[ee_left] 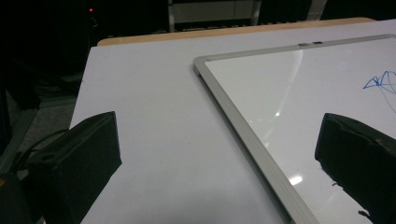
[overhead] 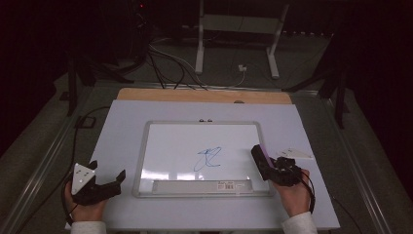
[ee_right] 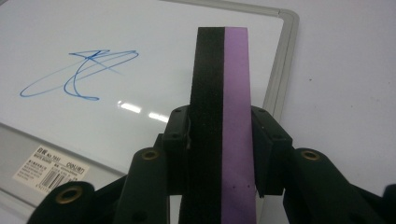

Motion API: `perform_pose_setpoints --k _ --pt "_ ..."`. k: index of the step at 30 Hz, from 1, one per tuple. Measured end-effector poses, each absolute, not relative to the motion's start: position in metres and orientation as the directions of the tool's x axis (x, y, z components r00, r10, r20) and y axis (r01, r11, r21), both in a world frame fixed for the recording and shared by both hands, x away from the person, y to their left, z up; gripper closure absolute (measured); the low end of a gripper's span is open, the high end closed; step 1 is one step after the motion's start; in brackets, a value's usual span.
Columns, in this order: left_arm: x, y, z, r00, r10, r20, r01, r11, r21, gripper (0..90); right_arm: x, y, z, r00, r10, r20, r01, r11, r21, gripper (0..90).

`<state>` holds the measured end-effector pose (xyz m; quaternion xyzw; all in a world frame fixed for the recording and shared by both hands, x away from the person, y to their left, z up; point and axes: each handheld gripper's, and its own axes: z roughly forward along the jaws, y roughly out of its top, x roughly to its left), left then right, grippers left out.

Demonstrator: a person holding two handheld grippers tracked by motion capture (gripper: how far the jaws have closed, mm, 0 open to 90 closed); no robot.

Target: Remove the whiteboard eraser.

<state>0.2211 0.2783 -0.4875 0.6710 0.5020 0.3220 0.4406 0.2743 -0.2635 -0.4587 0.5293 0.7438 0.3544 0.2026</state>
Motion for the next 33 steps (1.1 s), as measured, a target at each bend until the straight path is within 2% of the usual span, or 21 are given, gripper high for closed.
perform_pose_setpoints --k 16,33 --pt "0.222 0.278 -0.488 0.290 0.957 -0.008 0.393 -0.112 0.913 1.2 0.296 -0.261 -0.446 -0.353 0.932 0.086 0.621 0.164 0.767 63.2" --pt "0.223 0.277 -0.489 0.296 0.955 -0.004 0.397 -0.120 0.910 1.2 0.329 -0.246 -0.455 -0.361 0.925 0.120 0.628 0.146 0.764 62.9"
